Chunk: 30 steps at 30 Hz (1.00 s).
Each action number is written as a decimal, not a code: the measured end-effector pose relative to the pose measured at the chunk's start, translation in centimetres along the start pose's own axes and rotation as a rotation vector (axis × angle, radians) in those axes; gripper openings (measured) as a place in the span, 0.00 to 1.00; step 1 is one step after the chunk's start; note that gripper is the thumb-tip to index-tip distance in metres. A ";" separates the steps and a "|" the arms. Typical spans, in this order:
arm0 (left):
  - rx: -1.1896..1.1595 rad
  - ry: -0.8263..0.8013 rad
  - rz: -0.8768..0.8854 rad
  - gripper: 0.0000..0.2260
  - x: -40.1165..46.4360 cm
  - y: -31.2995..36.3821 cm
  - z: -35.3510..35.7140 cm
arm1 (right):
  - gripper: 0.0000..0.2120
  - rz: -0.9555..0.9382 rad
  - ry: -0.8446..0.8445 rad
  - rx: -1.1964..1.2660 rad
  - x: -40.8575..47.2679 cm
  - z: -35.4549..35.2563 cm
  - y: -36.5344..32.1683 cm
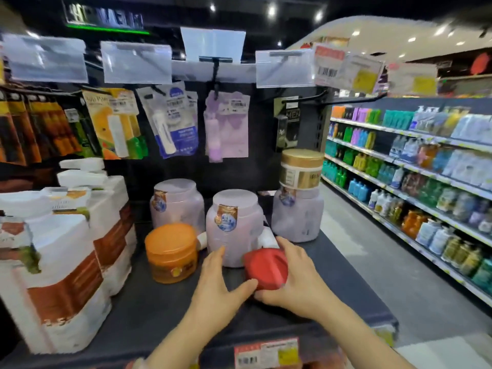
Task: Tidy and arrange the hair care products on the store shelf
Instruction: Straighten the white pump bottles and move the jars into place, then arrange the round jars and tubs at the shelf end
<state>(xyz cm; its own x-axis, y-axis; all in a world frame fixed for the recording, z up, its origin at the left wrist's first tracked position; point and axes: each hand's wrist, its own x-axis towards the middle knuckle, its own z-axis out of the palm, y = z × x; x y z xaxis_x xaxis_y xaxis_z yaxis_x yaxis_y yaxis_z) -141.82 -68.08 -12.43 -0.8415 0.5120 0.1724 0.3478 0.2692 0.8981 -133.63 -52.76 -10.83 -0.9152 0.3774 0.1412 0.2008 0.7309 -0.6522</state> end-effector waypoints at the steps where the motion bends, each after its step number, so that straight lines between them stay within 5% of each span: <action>1: 0.014 0.069 0.002 0.38 0.1 0.1 0.4 | 0.53 -0.002 -0.012 0.000 0.1 -0.8 0.9; 4: 0.063 0.264 0.046 0.30 0.7 0.4 1.3 | 0.55 0.005 -0.027 -0.005 0.2 -3.7 4.0; 17: 0.162 0.436 0.070 0.22 1.1 3.3 6.1 | 0.59 -0.100 -0.255 0.038 0.1 -9.9 8.0; 23: 0.165 0.374 0.143 0.25 2.1 4.5 5.8 | 0.37 -0.120 0.200 0.317 4.5 -10.8 6.2; 30: 0.158 0.183 0.268 0.40 6.6 10.0 8.9 | 0.41 -0.054 0.306 0.486 10.6 -12.5 5.7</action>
<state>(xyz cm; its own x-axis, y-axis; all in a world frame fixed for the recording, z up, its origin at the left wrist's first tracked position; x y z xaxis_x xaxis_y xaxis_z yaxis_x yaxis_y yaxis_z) -140.23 -54.73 -5.93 -0.7667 0.4307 0.4761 0.6140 0.2749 0.7399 -137.81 -37.43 -3.74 -0.7628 0.5467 0.3454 -0.0933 0.4355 -0.8953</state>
